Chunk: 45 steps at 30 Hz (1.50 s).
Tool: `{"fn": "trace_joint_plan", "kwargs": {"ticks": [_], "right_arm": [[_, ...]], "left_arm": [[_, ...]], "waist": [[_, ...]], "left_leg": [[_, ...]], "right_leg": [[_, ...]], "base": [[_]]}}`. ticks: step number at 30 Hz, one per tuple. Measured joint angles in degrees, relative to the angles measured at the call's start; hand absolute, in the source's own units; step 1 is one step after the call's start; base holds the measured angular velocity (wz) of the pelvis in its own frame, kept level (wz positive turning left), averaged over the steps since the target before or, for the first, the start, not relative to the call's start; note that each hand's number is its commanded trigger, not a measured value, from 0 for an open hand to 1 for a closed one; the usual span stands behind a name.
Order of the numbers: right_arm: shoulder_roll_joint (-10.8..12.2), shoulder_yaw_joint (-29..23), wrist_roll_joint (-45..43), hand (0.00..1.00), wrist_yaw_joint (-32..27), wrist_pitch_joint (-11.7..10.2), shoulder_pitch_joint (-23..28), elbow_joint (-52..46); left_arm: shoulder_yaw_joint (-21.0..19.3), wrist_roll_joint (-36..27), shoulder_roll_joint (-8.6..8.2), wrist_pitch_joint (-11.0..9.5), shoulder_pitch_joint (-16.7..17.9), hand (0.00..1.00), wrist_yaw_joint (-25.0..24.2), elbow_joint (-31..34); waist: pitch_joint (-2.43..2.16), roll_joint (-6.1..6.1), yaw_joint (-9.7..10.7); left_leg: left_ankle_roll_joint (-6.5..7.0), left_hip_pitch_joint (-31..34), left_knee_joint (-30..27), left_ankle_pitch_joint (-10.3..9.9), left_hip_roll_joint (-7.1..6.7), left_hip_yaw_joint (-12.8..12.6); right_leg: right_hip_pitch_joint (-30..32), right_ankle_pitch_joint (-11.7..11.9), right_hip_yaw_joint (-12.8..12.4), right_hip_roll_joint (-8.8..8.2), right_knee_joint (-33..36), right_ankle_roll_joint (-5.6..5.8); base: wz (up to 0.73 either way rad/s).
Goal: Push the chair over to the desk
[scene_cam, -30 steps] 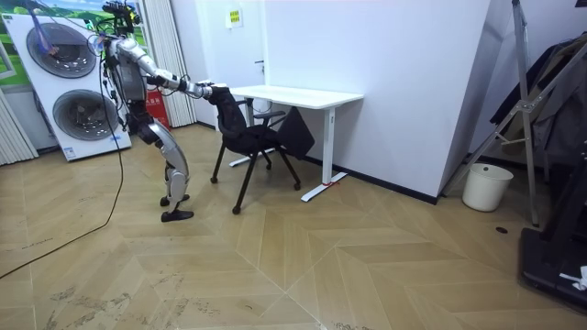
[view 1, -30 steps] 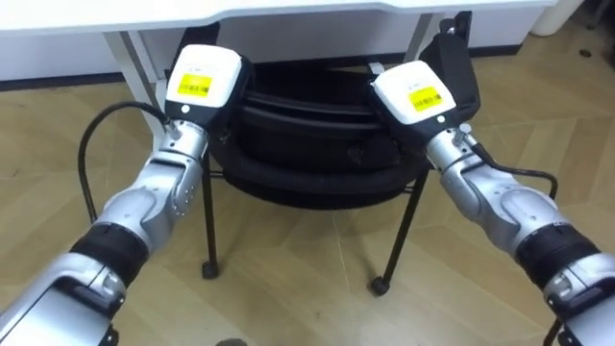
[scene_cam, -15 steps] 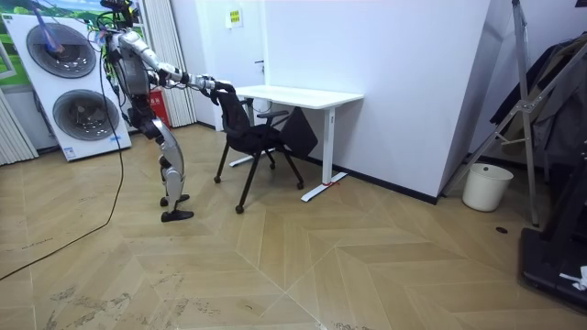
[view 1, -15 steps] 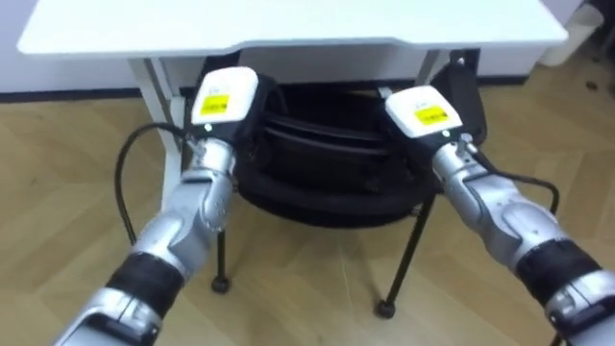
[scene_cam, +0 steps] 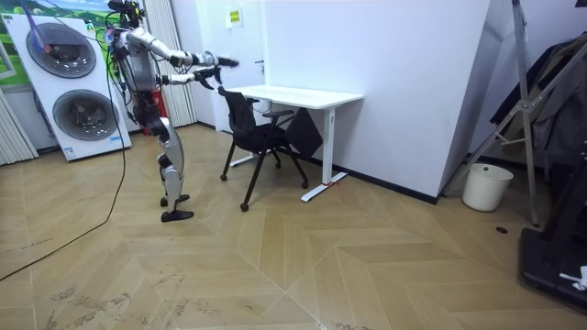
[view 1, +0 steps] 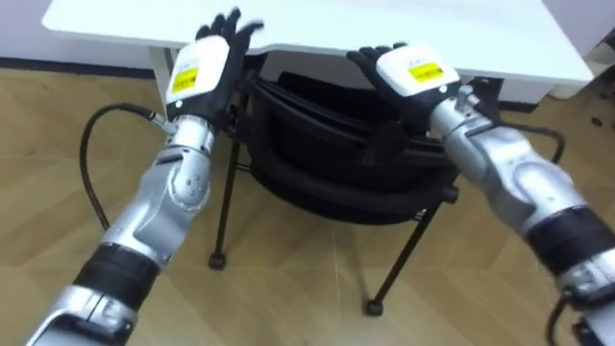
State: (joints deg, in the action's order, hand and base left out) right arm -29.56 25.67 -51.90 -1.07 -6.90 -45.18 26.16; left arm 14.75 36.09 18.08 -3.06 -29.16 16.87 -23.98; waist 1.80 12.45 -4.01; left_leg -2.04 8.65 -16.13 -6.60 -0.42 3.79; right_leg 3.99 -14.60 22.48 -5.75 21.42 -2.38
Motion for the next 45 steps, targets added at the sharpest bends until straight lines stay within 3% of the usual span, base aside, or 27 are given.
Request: {"fn": "trace_joint_plan", "kwargs": {"ticks": [2,3,5,7,12,14,16,18,21,22,24,26,27,29,30,32,33,35,36,37,38,39,40,41,42,44,45], "right_arm": [[-1.25,-1.87,1.96,0.00,-3.83,0.74,-9.00,0.18],[-1.70,-2.28,2.89,0.00,-5.09,0.73,-10.77,0.20],[-4.09,-2.81,5.86,0.00,-9.83,0.65,-16.45,-0.22],[-6.06,-3.11,7.50,0.00,-12.68,0.61,-18.23,-0.07],[-8.34,-6.83,8.58,0.00,-17.37,0.61,-19.77,-1.44],[-14.73,-6.88,8.95,0.00,-18.63,0.44,-19.76,-5.71],[-18.58,-8.89,10.68,0.00,-19.74,-0.34,-19.71,-9.39],[-21.69,-11.60,13.69,0.00,-22.50,-0.74,-19.65,-12.34],[-25.01,-15.53,17.82,0.00,-26.76,-0.78,-17.64,-16.91],[-26.69,-19.00,20.01,0.00,-27.84,-1.11,-14.58,-19.80],[-27.85,-26.68,22.62,0.00,-29.46,-1.47,-9.16,-23.98],[-27.91,-40.62,26.40,0.00,-32.62,-2.56,1.04,-28.95],[-27.95,-44.63,28.69,0.00,-33.52,-3.11,4.78,-30.14],[-25.73,-59.49,36.51,0.00,-36.23,-4.39,21.57,-32.22],[-24.74,-62.33,38.89,0.00,-36.59,-4.50,25.32,-32.36],[-20.05,-72.57,49.39,0.00,-37.34,-4.64,39.73,-32.44],[-18.54,-74.92,52.64,0.00,-37.65,-4.80,42.91,-32.54],[-13.87,-81.50,68.70,0.00,-39.78,-4.92,53.39,-32.56],[-12.50,-82.65,72.56,0.00,-40.40,-4.93,55.15,-32.56],[-9.35,-84.64,79.07,0.00,-41.44,-5.13,58.73,-32.52],[-5.57,-85.97,85.54,0.00,-41.96,-5.60,62.67,-32.21],[-3.57,-86.03,87.99,0.00,-41.96,-5.83,64.45,-31.70],[1.71,-85.85,91.82,0.00,-41.46,-6.17,68.35,-29.62],[7.30,-84.94,95.35,0.00,-40.49,-6.16,72.28,-26.43],[9.77,-83.98,96.62,0.00,-39.81,-6.15,74.23,-23.78],[16.64,-78.68,101.87,0.00,-37.35,-4.63,76.82,-9.04],[18.00,-77.54,102.71,0.00,-36.89,-4.29,76.65,-5.45]], "left_arm": [[-1.83,-0.12,1.45,-0.08,-3.03,0.00,-0.05,1.57],[-1.92,-0.32,2.08,-0.08,-3.90,0.00,-0.05,1.92],[-3.41,-0.52,4.83,-0.30,-5.38,0.00,0.23,6.44],[-4.36,-0.51,6.19,-1.26,-6.91,0.00,0.65,7.95],[-9.04,-0.38,11.07,-1.08,-11.03,0.00,2.61,11.32],[-9.56,-0.43,14.57,-0.99,-11.22,0.00,2.98,13.16],[-11.41,-0.19,16.54,-1.02,-10.80,0.00,3.46,15.14],[-13.97,0.03,17.15,-1.31,-10.52,0.00,5.14,16.11],[-19.94,-0.44,19.30,-1.43,-6.73,0.00,7.99,18.48],[-23.16,-0.95,19.96,-2.04,-3.89,0.00,9.09,20.53],[-29.35,-1.18,19.94,-2.57,1.20,0.00,11.42,24.06],[-39.31,-2.36,19.64,-4.09,10.43,0.00,14.88,28.83],[-41.90,-3.14,19.60,-4.61,13.00,0.00,15.56,30.09],[-52.39,-5.32,17.52,-5.78,23.28,0.00,20.29,32.91],[-54.64,-6.19,16.58,-5.94,25.53,0.00,21.52,33.23],[-62.33,-11.98,12.81,-7.36,34.57,0.00,26.95,33.68],[-63.93,-14.26,11.79,-7.88,36.86,0.00,28.29,33.99],[-67.33,-25.77,8.52,-9.38,45.10,0.00,34.08,33.84],[-67.83,-28.75,7.91,-9.61,46.26,0.00,35.19,33.55],[-68.30,-34.50,6.98,-10.72,48.15,0.00,37.30,32.43],[-68.52,-40.48,5.01,-11.68,49.97,0.00,39.24,31.32],[-68.37,-43.11,3.72,-12.02,51.05,0.00,40.01,30.72],[-67.43,-47.04,0.55,-12.39,53.10,0.00,41.11,27.81],[-65.57,-50.39,-2.40,-12.34,54.67,0.00,41.14,22.93],[-64.22,-51.90,-3.60,-12.29,55.39,0.00,40.97,19.79],[-59.79,-59.09,-6.84,-11.16,57.00,0.00,38.30,4.46],[-58.87,-60.88,-7.51,-10.69,57.12,0.00,37.48,1.14]], "waist": [[-0.02,0.03,0.43],[-0.03,0.04,0.37],[-0.05,0.06,0.54],[-0.07,0.09,0.28],[-0.32,-0.56,0.95],[-0.72,-1.57,0.91],[-1.14,-2.41,0.81],[-1.64,-3.65,0.74],[-2.17,-5.34,0.57],[-2.31,-5.79,0.80],[-2.26,-6.61,1.87],[-2.22,-7.97,3.81],[-2.23,-8.04,3.81],[-2.02,-9.15,4.62],[-2.04,-9.50,4.88],[-2.35,-10.95,5.66],[-2.50,-11.22,5.74],[-2.84,-11.71,5.98],[-2.85,-11.74,5.97],[-2.88,-11.73,6.13],[-2.78,-11.60,6.35],[-2.66,-11.59,6.46],[-2.63,-11.44,6.59],[-2.59,-11.42,6.53],[-2.60,-11.41,6.49],[-2.69,-11.22,6.41],[-2.73,-11.21,6.35]], "left_leg": [[-0.01,-0.20,0.50,0.01,0.08,0.83],[-0.01,-0.28,0.50,0.00,0.11,1.08],[-0.01,-0.79,0.58,0.00,0.10,1.41],[-0.01,-1.55,0.71,0.00,-0.15,1.50],[0.00,-0.32,0.32,0.00,-0.64,1.85],[0.01,0.30,0.18,0.01,-0.88,1.85],[0.02,0.30,0.19,0.01,-1.06,1.80],[0.03,-0.07,0.53,0.02,-1.18,1.59],[0.03,-1.95,1.06,0.02,-1.15,0.37],[0.03,-2.48,1.58,0.02,-1.11,-0.22],[0.04,-2.60,1.65,0.01,-1.16,-0.41],[0.25,-2.31,1.67,-0.14,-1.09,-0.85],[0.27,-2.35,1.67,-0.16,-1.06,-1.28],[0.92,-3.39,1.70,-0.62,-0.84,-2.49],[1.07,-3.72,1.83,-0.72,-0.79,-2.98],[1.49,-5.39,3.66,-1.00,-0.35,-5.38],[1.49,-5.46,3.93,-1.02,-0.41,-5.44],[1.53,-5.88,4.79,-1.03,-0.33,-6.79],[1.53,-6.16,4.81,-1.03,-0.37,-6.89],[1.54,-6.51,4.83,-1.05,-0.37,-6.95],[1.53,-7.04,5.14,-1.05,-0.27,-7.38],[1.53,-7.44,5.37,-1.05,-0.19,-7.68],[1.48,-7.91,5.45,-1.09,-0.06,-7.77],[1.45,-8.16,5.50,-1.17,0.01,-7.77],[1.43,-8.25,5.49,-1.33,0.05,-7.75],[1.35,-8.36,5.34,-1.75,0.30,-8.16],[1.32,-8.30,5.22,-1.86,0.35,-8.30]], "right_leg": [[-1.28,0.20,1.17,0.58,-1.87,0.13],[-1.69,0.39,1.32,0.81,-2.42,0.16],[-4.05,1.26,2.89,1.42,-5.50,0.46],[-5.88,1.79,3.02,1.72,-7.32,0.89],[-5.96,2.01,2.87,1.74,-8.12,1.26],[-5.90,2.17,2.15,1.80,-8.68,1.52],[-5.96,2.21,1.18,1.78,-8.93,1.60],[-6.26,2.24,0.80,1.63,-8.92,1.65],[-7.34,2.50,-1.34,1.66,-9.79,2.08],[-7.91,2.50,-1.99,1.67,-10.14,2.09],[-8.19,2.53,-1.97,1.68,-10.91,2.13],[-8.09,2.68,-2.30,1.85,-11.42,2.27],[-8.00,2.69,-2.81,1.84,-11.72,2.27],[-8.74,2.74,-3.91,1.86,-11.90,2.28],[-8.81,2.71,-4.17,1.83,-11.84,2.34],[-8.62,2.57,-5.85,1.87,-11.69,2.57],[-8.49,2.42,-6.32,1.86,-11.55,2.72],[-7.00,1.64,-8.44,1.63,-10.01,2.80],[-7.01,1.38,-8.45,1.54,-9.62,2.83],[-7.21,0.98,-8.67,1.53,-9.30,2.76],[-6.97,0.51,-9.45,1.56,-8.76,2.65],[-7.02,0.34,-9.82,1.61,-8.67,2.56],[-7.41,0.27,-10.03,1.71,-8.67,2.49],[-7.67,0.24,-9.99,1.74,-8.60,2.45],[-7.77,0.22,-9.96,1.76,-8.57,2.43],[-7.57,0.06,-10.86,1.41,-7.84,2.39],[-7.32,0.00,-11.18,1.38,-7.51,2.40]], "base": [[0.28],[0.27],[0.31],[0.32],[0.23],[0.20],[0.03],[0.00],[-0.22],[-0.14],[-0.08],[-0.02],[-0.26],[-0.27],[-0.26],[-0.35],[-0.27],[-0.33],[-0.21],[-0.10],[-0.12],[-0.16],[-0.10],[-0.03],[0.00],[-0.15],[-0.17]]}}
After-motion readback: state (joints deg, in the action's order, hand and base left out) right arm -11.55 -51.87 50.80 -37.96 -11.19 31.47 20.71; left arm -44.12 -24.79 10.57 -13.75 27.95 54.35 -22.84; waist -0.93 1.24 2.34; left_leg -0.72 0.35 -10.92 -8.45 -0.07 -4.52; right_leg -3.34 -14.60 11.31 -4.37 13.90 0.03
